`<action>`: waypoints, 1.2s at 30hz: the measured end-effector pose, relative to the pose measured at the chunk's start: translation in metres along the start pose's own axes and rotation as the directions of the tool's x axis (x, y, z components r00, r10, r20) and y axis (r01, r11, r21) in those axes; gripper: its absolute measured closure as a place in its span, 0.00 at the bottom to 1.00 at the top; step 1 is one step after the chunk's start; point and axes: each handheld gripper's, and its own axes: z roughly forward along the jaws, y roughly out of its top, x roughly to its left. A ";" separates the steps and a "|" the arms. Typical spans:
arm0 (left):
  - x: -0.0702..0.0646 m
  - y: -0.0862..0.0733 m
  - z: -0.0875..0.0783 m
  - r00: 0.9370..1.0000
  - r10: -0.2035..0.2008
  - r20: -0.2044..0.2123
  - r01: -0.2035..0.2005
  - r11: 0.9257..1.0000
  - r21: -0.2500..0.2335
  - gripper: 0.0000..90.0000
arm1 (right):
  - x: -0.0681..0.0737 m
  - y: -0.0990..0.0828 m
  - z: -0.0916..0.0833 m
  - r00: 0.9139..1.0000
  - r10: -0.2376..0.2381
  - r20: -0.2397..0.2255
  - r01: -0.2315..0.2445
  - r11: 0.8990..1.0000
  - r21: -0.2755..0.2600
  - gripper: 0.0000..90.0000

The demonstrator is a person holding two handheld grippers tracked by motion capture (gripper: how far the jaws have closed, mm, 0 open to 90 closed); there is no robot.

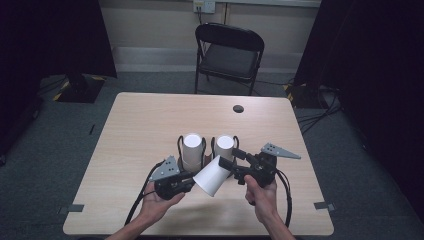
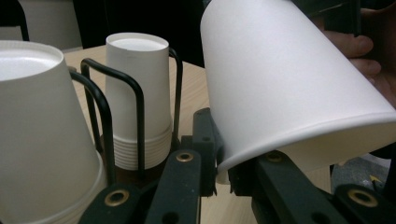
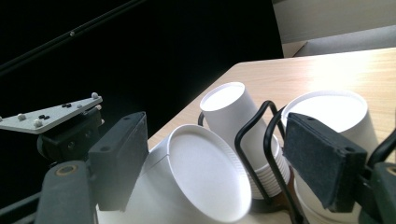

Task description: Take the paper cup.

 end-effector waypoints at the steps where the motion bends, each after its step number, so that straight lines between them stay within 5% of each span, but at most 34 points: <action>1: 0.000 0.000 -0.001 1.000 -0.005 0.001 0.005 1.000 0.006 0.93 | 0.000 0.000 -0.001 1.000 -0.003 0.003 0.003 1.000 0.002 0.24; 18: 0.007 0.004 -0.007 0.996 -0.087 0.033 0.082 0.990 0.118 0.93 | -0.005 0.000 -0.011 0.997 -0.073 0.029 0.072 0.997 0.032 0.24; 25: 0.008 0.005 -0.008 0.997 -0.067 0.033 0.061 0.985 0.162 0.93 | -0.009 -0.005 -0.017 0.993 -0.109 0.043 0.107 0.993 0.058 0.23; 31: 0.009 0.006 -0.009 0.998 -0.057 0.021 0.051 0.974 0.220 0.93 | -0.009 -0.010 -0.019 0.988 -0.146 0.040 0.143 0.987 0.077 0.16; 36: 0.011 0.005 -0.007 0.997 -0.074 0.002 0.071 0.966 0.250 0.94 | -0.005 -0.016 -0.018 0.977 -0.210 0.042 0.204 0.972 0.116 0.16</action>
